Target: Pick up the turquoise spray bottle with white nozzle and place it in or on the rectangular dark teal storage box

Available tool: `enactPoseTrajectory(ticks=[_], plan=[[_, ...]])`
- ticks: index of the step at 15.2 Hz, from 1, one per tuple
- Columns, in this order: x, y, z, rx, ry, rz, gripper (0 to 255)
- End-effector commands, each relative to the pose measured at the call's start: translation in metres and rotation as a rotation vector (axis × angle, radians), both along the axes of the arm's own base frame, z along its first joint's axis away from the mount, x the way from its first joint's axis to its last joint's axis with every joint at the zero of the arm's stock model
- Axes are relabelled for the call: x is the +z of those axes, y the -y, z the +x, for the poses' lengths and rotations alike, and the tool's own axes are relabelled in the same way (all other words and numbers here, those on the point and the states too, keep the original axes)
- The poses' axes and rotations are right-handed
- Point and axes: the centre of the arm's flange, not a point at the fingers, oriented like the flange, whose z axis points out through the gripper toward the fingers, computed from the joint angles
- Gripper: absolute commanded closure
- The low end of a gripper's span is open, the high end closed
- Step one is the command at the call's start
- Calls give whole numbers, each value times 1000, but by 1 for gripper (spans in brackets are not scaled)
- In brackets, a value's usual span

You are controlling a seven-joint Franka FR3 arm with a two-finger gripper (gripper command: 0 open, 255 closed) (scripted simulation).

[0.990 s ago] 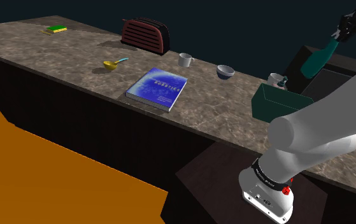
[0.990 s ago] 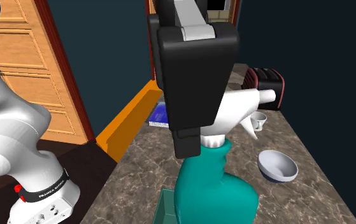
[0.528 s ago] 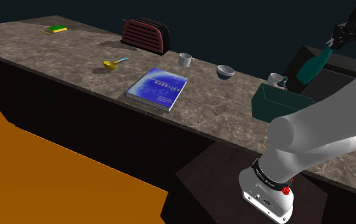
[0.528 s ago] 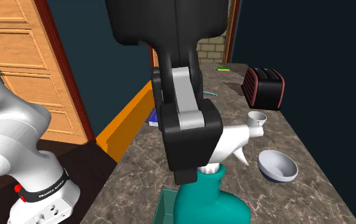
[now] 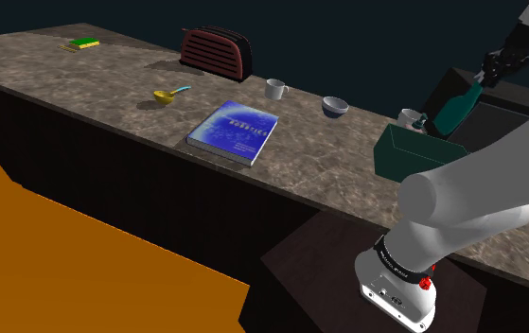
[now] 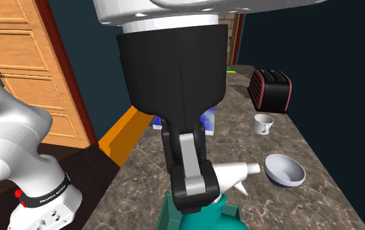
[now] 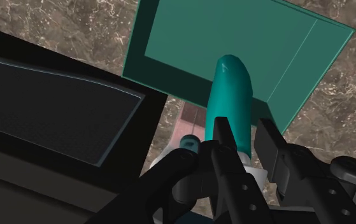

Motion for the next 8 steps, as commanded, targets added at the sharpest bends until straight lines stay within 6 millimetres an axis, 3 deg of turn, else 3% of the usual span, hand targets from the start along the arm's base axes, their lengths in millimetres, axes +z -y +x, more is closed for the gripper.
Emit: enactPoseTrajectory(ticks=[1, 8], plan=[[-11, -1, 0, 0, 0, -1, 255], [-48, -1, 0, 0, 0, -1, 255]])
